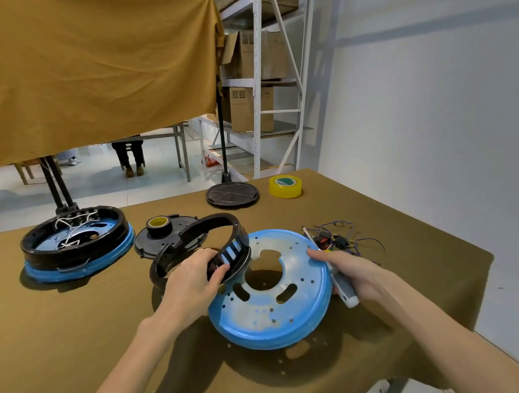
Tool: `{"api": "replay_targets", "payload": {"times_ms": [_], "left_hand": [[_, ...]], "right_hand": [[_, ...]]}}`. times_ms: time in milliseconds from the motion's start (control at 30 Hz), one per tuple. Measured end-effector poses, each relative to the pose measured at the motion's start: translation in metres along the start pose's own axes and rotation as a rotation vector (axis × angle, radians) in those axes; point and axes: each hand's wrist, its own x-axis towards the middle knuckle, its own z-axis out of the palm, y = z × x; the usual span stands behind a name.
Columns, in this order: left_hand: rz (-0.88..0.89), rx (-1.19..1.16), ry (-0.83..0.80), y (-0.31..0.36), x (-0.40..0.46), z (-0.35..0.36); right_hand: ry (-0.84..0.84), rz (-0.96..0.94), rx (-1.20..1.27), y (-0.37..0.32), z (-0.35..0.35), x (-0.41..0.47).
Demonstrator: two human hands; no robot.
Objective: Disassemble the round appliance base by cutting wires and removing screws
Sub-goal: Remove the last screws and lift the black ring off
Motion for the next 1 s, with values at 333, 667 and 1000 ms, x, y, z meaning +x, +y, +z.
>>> {"api": "replay_targets", "payload": {"times_ms": [333,667,1000], "left_hand": [[-0.163,-0.597,0.205,0.07,0.027,-0.01],[-0.5,-1.452,0.08,0.057,0.023,-0.031],[-0.716,-1.603,-0.016,0.009,-0.004,-0.001]], "right_hand": [[-0.034,-0.705,-0.217,0.001,0.079,-0.01],[-0.079,-1.144,-0.72,-0.036,0.116,-0.028],[-0.078,-1.029,-1.286,-0.021,0.124,-0.019]]}}
